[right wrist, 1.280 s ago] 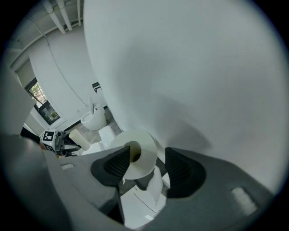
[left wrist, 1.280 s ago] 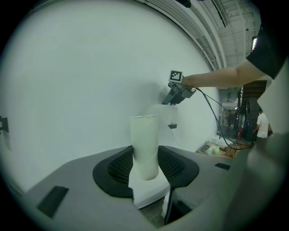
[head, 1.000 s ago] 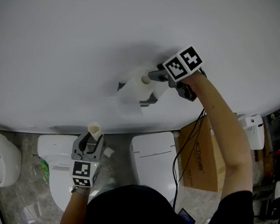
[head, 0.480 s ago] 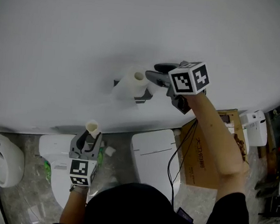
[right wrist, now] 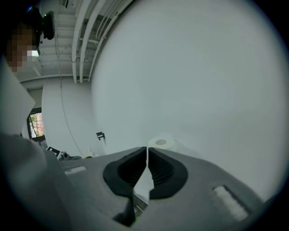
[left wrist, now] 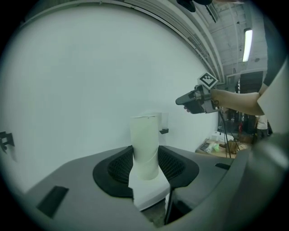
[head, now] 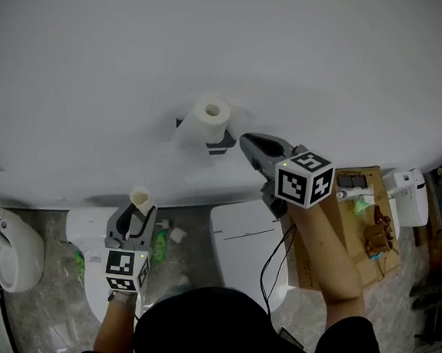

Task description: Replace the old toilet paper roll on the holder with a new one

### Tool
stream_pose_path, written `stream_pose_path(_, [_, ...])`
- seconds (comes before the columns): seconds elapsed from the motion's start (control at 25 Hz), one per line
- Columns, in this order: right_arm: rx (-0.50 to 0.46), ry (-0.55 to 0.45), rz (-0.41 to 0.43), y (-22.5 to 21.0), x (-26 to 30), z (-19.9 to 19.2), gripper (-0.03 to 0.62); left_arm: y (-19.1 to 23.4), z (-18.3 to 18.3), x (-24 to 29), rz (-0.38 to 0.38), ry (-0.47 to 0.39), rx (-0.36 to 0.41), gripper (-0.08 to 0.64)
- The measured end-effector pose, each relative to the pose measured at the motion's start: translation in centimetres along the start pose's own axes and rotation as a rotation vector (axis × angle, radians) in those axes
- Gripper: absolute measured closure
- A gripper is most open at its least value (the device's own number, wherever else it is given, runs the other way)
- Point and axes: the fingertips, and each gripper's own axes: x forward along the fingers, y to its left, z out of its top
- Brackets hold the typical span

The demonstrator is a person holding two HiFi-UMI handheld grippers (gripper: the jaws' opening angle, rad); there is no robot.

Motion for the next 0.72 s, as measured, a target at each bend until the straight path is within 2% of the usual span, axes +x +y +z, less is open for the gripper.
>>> stream_pose_path(0.08, [0.011, -0.052, -0.026, 0.5, -1.7, -0.8, 0.592, -0.5, 0.3, -0.5, 0.0, -0.006, -0.006, 0.376])
stream_pose_path(0.28, [0.011, -0.139, -0.076, 2.6, -5.6, -3.6, 0.594, -2.4, 0.4, -1.8, -0.016, 0.001, 0.004, 0.376])
stream_pose_path(0.48, [-0.022, -0.164, -0.122, 4.7, -9.1, -7.0, 0.594, -4.7, 0.1, -3.1, -0.039, 0.008, 0.01, 0.376])
stream_pose_path(0.72, [-0.015, -0.161, -0.146, 6.9, -12.9, -10.4, 0.594, -7.0, -0.3, -4.5, -0.063, 0.014, 0.013, 0.376])
